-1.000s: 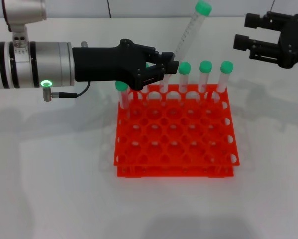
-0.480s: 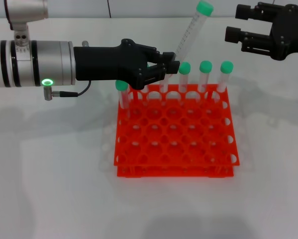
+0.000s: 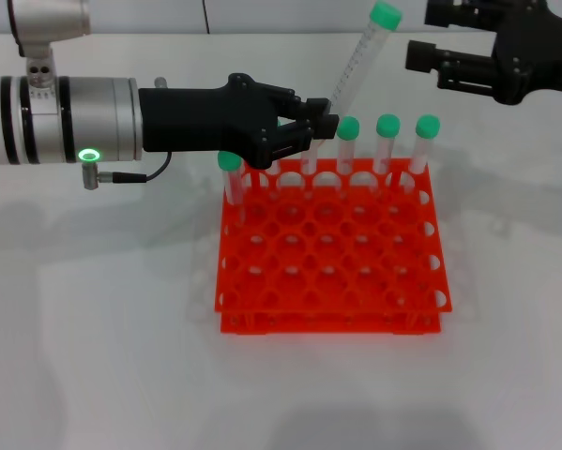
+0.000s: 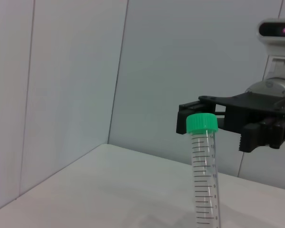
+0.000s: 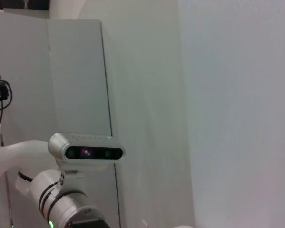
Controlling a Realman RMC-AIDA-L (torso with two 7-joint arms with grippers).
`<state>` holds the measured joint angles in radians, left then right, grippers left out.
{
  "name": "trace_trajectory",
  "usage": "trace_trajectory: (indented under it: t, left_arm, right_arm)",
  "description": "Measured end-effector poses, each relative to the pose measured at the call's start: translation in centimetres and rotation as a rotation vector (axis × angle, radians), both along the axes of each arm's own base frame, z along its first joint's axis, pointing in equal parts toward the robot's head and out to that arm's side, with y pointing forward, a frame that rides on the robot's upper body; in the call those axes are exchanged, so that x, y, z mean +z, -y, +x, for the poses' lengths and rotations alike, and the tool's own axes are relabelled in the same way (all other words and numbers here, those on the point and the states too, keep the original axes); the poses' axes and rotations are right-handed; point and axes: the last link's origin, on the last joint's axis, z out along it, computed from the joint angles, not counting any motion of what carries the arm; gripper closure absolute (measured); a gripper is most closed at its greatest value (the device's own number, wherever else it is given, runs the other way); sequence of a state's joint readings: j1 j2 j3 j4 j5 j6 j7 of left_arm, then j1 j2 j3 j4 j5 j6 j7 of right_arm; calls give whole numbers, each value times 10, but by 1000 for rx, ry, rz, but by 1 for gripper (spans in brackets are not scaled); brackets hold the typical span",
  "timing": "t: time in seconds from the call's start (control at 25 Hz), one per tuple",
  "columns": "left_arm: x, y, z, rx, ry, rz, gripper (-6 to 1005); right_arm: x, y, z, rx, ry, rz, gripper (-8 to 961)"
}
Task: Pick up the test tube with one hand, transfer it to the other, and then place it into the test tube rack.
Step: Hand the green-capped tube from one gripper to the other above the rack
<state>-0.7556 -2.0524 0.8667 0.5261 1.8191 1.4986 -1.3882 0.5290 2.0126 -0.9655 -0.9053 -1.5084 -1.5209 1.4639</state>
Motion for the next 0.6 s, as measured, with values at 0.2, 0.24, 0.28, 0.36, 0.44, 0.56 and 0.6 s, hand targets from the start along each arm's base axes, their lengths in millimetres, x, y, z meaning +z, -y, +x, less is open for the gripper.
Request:
trace_trajectory:
  t: [0.2, 0.24, 0.28, 0.36, 0.44, 0.56, 0.6]
  left_arm:
    - [0, 1, -1, 2, 4, 0, 827]
    - [0, 1, -1, 2, 5, 0, 827]
    - [0, 1, -1, 2, 5, 0, 827]
    - [0, 1, -1, 1, 7, -1, 828]
    - [0, 1, 0, 0, 7, -2, 828]
    - [0, 1, 0, -4, 8, -2, 828]
    - [0, 1, 1, -5, 8, -3, 828]
  right_arm:
    - [-4, -2, -7, 18, -3, -12, 365]
    - [-5, -3, -9, 22, -4, -16, 365]
    - [-6, -4, -11, 24, -6, -19, 365]
    - [-7, -5, -12, 25, -8, -23, 366]
    - [-8, -6, -13, 27, -13, -28, 366]
    - [-9, -7, -15, 29, -22, -31, 367]
    - [-9, -8, -17, 32, -23, -33, 368]
